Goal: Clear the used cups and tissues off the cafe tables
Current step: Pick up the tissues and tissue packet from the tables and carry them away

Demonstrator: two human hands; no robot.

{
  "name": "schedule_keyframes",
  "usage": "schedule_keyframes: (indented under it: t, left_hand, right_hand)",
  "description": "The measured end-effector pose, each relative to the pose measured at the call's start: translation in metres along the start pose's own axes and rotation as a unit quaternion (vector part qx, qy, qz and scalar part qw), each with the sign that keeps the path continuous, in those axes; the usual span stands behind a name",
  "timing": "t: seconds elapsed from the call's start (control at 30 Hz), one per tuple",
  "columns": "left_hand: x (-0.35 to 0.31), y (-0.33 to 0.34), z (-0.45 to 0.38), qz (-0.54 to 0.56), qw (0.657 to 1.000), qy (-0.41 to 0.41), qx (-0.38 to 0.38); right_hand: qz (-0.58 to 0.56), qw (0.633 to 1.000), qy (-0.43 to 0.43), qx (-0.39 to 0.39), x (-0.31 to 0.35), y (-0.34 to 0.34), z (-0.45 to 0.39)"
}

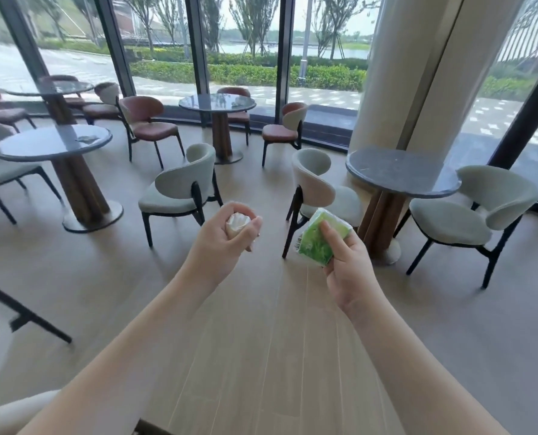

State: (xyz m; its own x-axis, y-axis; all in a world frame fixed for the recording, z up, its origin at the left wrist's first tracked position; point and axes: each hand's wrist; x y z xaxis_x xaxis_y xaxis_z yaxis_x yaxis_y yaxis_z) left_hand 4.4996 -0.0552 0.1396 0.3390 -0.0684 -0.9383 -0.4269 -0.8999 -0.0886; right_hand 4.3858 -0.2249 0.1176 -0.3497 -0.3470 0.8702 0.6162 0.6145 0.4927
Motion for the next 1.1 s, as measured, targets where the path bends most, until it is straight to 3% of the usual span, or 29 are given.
schedule_keyframes:
  t: [0.27,0.7,1.1]
  left_hand:
    - [0.024,-0.020,-0.061,-0.045,0.993,-0.027,-0.106]
    - [0.099,-0.126,-0.157,-0.076,0.969,-0.055,-0.229]
    - [0.150,-0.234,-0.289,-0.087,0.967,-0.075,-0.225]
  right_hand:
    - [0.009,0.996,0.052,0.078,-0.014,0.046,-0.109]
    - [0.032,0.974,0.126,0.187,-0.126,0.172,-0.215]
    - [0.057,0.967,0.117,0.220,-0.188,0.318,-0.325]
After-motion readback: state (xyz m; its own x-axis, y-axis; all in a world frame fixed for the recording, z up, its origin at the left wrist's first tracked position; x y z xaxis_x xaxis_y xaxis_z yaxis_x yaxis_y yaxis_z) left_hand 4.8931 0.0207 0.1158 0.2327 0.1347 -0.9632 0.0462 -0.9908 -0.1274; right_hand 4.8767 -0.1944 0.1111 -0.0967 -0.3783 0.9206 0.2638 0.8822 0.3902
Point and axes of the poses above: each hand's wrist, its own z-axis away from the middle knuckle, its own y-axis out of the palm, x = y × z, and after that the axes turned 7 degrees about -x, right-handed
